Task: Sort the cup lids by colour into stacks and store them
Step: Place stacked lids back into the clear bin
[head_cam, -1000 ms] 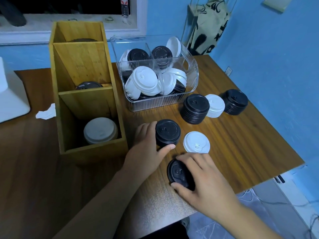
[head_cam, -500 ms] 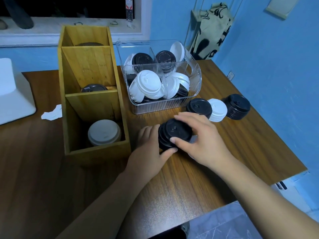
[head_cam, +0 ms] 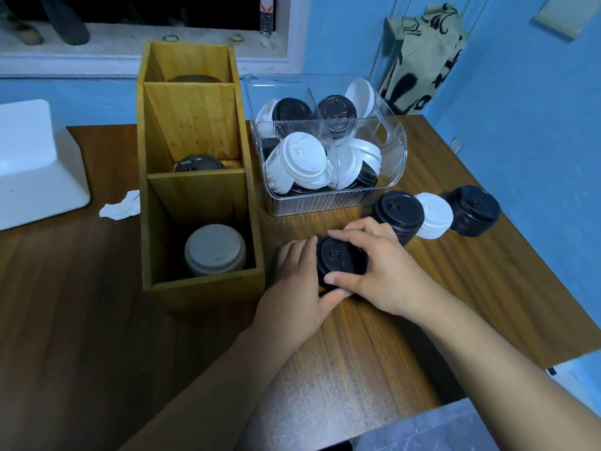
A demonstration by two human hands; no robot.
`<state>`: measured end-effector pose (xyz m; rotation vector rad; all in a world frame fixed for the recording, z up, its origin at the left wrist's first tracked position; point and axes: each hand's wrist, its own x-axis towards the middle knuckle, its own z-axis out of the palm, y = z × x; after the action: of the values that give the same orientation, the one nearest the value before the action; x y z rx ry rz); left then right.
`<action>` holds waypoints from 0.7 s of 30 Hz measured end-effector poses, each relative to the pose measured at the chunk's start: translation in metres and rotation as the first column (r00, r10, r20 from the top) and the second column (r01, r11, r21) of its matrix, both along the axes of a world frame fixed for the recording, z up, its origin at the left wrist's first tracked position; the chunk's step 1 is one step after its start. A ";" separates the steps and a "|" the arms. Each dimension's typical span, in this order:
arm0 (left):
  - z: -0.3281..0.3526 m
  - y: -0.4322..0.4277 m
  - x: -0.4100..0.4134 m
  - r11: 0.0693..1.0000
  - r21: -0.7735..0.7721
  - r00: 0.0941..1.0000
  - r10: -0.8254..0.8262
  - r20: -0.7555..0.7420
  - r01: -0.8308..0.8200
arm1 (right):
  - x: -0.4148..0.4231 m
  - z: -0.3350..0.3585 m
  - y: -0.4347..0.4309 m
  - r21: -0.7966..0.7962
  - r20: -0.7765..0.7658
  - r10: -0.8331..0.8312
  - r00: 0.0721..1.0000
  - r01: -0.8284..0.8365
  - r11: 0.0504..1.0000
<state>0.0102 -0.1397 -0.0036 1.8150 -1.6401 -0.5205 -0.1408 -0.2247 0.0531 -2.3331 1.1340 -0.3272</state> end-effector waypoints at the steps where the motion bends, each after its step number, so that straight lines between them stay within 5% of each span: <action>1: 0.000 0.000 0.000 1.000 -0.003 1.000 0.003 -0.006 -0.003 | 0.001 0.001 -0.001 0.011 -0.022 0.004 1.000 -0.004 1.000; 11: -0.003 0.001 0.000 0.998 -0.059 1.000 -0.006 0.016 0.006 | 0.006 0.018 -0.016 -0.018 -0.221 0.146 0.964 -0.153 0.988; 17: 0.002 0.002 -0.001 1.000 0.001 0.999 0.019 0.028 -0.019 | 0.045 0.066 -0.059 -0.085 0.137 0.002 0.991 0.010 0.996; 21: 0.003 0.002 -0.001 1.000 0.013 1.000 0.026 0.007 -0.027 | 0.091 0.085 -0.108 -0.168 0.183 -0.035 0.982 0.066 0.983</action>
<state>0.0097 -0.1379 -0.0007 1.8479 -1.6185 -0.5153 -0.0501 -0.3323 0.1386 -2.3692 1.1166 -0.6661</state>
